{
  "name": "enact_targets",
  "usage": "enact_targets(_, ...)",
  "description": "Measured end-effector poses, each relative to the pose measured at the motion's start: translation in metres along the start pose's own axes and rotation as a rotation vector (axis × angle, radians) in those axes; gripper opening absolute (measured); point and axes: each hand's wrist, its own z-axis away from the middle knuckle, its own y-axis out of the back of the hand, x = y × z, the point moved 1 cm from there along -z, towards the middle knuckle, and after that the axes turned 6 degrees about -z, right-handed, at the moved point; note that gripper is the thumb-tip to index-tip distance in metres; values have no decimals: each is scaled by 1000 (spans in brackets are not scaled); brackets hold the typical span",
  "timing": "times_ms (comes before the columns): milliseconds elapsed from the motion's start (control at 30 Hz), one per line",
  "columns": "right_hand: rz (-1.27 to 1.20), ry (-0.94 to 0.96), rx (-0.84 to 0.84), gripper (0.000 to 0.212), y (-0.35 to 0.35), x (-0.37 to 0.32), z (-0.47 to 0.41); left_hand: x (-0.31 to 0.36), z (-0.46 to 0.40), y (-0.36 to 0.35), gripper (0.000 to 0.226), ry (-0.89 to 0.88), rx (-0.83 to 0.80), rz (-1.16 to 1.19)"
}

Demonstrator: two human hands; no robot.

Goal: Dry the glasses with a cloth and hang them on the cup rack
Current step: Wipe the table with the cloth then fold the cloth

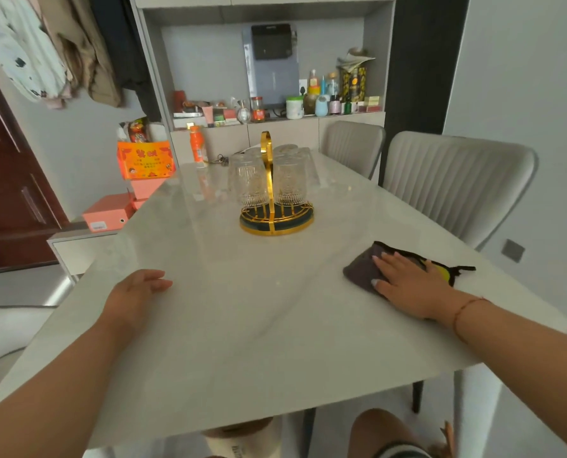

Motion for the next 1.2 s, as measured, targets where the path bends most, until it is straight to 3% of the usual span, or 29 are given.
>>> enact_targets(167,-2,59,-5,67,-10,-30,23,7,1,-9,23,19,-17,-12)
enact_targets(400,-7,483,-18,70,-26,-117,63,40,29,-50,15,-145,-97,-109)
enact_targets(533,-266,614,-115,58,-16,-132,73,64,54,-78,19,-279,-246,-225)
enact_targets(633,-669,511,23,41,7,-115,69,71,61,-83,13,-339,-276,-346)
enact_targets(700,-559,402,171,42,15,-103,60,74,64,-85,16,-343,-310,-397)
enact_targets(867,-291,280,117,58,13,-103,43,84,71,-95,42,-363,-395,-540)
enact_targets(1000,-226,298,178,39,14,-106,40,89,71,-96,27,-402,-381,-529)
enact_targets(1133,-348,330,185,11,19,-103,42,95,75,-89,13,-429,-348,-413)
enact_targets(1200,-426,346,156,10,22,-102,45,97,78,-85,12,-448,-332,-340)
